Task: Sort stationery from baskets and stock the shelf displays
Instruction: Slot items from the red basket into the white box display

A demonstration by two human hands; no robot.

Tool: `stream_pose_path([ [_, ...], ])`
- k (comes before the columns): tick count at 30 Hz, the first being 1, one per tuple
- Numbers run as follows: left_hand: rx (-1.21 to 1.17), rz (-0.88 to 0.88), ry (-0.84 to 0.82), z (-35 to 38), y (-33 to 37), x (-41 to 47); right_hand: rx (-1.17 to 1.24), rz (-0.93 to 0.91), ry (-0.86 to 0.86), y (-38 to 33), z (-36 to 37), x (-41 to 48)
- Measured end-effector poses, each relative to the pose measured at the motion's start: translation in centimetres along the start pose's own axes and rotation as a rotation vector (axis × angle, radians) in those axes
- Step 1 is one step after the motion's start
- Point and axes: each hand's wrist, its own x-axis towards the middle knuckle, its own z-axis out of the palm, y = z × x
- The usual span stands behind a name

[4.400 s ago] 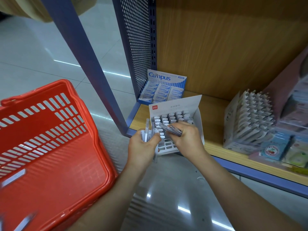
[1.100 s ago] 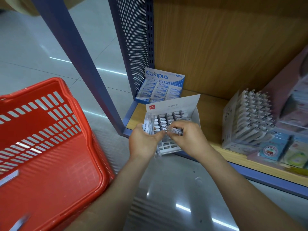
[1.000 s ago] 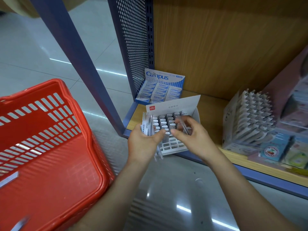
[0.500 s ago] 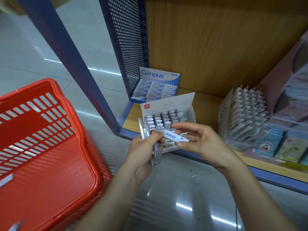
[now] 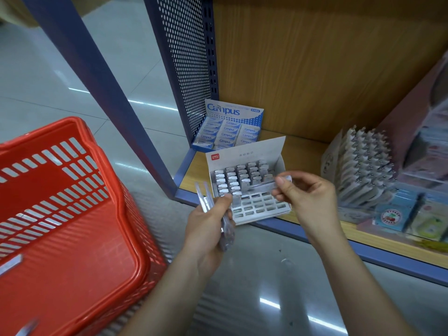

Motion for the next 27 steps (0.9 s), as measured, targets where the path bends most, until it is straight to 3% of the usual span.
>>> stream_pose_path([
  [3,0.231,0.179,0.136,-1.0,0.1,0.4,-0.246,-0.034,-0.066,1.5,0.4,1.1],
  [6,0.343,0.315,0.158,-0.8,0.4,0.3,-0.460,-0.108,-0.101,3.0,1.2,1.5],
  [11,0.397,0.399,0.115,-0.3,0.7,0.8,-0.767,-0.495,-0.266,3.3,1.7,2.2],
  [15,0.418,0.448,0.089,-0.2,0.7,1.2,-0.861,-0.565,-0.404,3.3,2.1,2.9],
  [27,0.418,0.436,0.088,-0.9,0.6,1.8,-0.985,-0.646,-0.336,4.1,2.0,2.7],
])
